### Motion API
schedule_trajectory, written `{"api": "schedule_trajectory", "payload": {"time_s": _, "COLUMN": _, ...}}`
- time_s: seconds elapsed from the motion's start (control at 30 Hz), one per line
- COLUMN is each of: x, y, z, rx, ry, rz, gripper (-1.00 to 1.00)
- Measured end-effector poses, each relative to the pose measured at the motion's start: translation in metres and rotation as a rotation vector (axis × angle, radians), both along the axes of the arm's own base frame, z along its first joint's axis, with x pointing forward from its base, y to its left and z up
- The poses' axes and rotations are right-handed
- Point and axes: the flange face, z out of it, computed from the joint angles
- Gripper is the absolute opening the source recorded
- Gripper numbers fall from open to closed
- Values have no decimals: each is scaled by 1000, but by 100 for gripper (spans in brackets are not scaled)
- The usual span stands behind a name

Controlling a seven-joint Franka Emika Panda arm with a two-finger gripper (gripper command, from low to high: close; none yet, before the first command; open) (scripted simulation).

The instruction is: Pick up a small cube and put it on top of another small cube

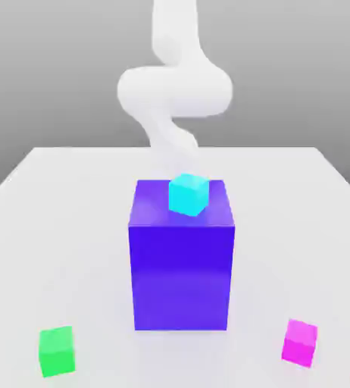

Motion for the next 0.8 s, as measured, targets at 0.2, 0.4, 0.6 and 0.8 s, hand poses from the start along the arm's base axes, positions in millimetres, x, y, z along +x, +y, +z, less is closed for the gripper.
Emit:
{"api": "schedule_trajectory", "payload": {"time_s": 0.2, "x": 65, "y": 43, "z": -103, "rx": 38, "ry": 166, "rz": -85, "gripper": 0}}
{"api": "schedule_trajectory", "payload": {"time_s": 0.4, "x": 97, "y": 87, "z": -214, "rx": 70, "ry": 322, "rz": -161, "gripper": 0}}
{"api": "schedule_trajectory", "payload": {"time_s": 0.6, "x": 98, "y": 132, "z": -328, "rx": 99, "ry": 479, "rz": -228, "gripper": 0}}
{"api": "schedule_trajectory", "payload": {"time_s": 0.8, "x": 69, "y": 171, "z": -435, "rx": 132, "ry": 641, "rz": -307, "gripper": 0}}
